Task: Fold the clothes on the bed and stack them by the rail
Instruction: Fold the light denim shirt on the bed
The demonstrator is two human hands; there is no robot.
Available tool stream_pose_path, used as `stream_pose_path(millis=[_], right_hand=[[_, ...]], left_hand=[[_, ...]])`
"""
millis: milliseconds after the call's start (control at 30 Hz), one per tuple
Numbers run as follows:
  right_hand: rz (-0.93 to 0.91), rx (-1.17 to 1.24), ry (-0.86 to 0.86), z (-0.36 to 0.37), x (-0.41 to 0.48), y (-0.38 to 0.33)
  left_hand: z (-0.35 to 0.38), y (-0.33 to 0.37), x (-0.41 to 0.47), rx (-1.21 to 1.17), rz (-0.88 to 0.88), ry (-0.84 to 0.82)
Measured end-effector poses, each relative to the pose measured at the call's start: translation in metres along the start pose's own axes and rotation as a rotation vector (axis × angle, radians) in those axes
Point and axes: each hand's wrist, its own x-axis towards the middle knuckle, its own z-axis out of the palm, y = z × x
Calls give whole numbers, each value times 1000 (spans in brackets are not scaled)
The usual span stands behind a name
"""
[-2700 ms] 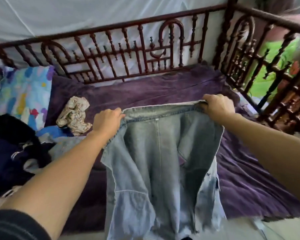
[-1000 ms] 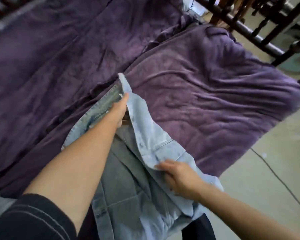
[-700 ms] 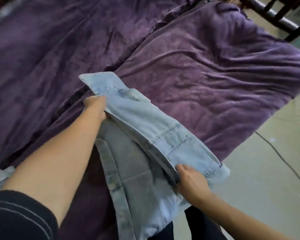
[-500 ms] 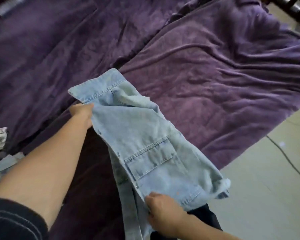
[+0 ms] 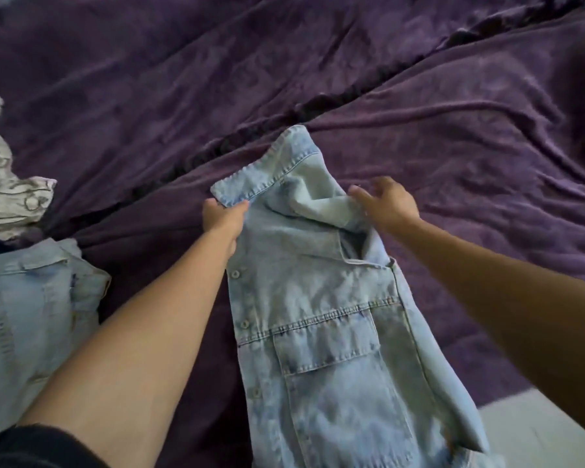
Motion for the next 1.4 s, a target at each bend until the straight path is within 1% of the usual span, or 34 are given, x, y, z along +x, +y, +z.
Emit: stream_pose_path(millis=[100,133,167,233,333,400,467,533,600,633,667,733,767,800,900,967,1000,1100,1167,1200,1233,1300,1333,1400], right_hand=[[98,91,-234,34,11,-6],[100,100,-273,40,7,-4],[74,105,-264,40,2,-1],[-39,67,-113,19,1,2],[-171,-39,178,-42,33,0],[-208,-130,286,-71,70,-2],[-233,-243,324,-84,103,-4],[-274,-357,297,-80,126,-2],[-403,-506,245,-66,133,12],[-468,-577,185,-57,129,21],[-514,-654,84,-47,122,33],[-525,-803,-129,-31,102,58],[-511,-833,-176,-27,92,68],[-497,-814,-178,-26,81,74],[-497,-652,-83,-38,41,69],[-585,-576,-40,-46,2,68],[-635,-534,-49,-48,-23,71],[-799,-411,-117,-44,-106,87],[-900,-359,-158,-28,-166,105],[-938,-379,-219,-15,-197,116],[-974,-454,-302,-3,-224,126],[-995,-706,-448,18,-265,148],[-974,-774,-454,23,-275,155],[-907,-798,-340,24,-278,161]], left_hand=[[9,3,4,22,-3,57],[11,5,5,24,-17,40],[12,9,6,15,-20,6],[16,27,3,25,45,-38],[25,70,-4,126,322,-5],[41,97,-3,167,490,18],[63,113,5,188,546,54],[83,112,16,303,519,108],[91,94,20,610,483,170],[90,79,16,760,494,184],[87,62,8,867,524,180],[77,23,-16,975,590,136],[70,6,-32,999,600,110],[61,-11,-47,1013,592,87],[29,-55,-95,1026,481,57],[5,-80,-124,1048,402,40],[-6,-92,-138,1067,373,20],[-34,-129,-177,1108,302,-52],[-51,-155,-202,1081,273,-64],[-58,-168,-214,1056,270,-67],[-65,-180,-226,1032,273,-74],[-74,-202,-250,968,255,-92],[-78,-210,-261,931,232,-99],[-85,-222,-276,884,233,-106]])
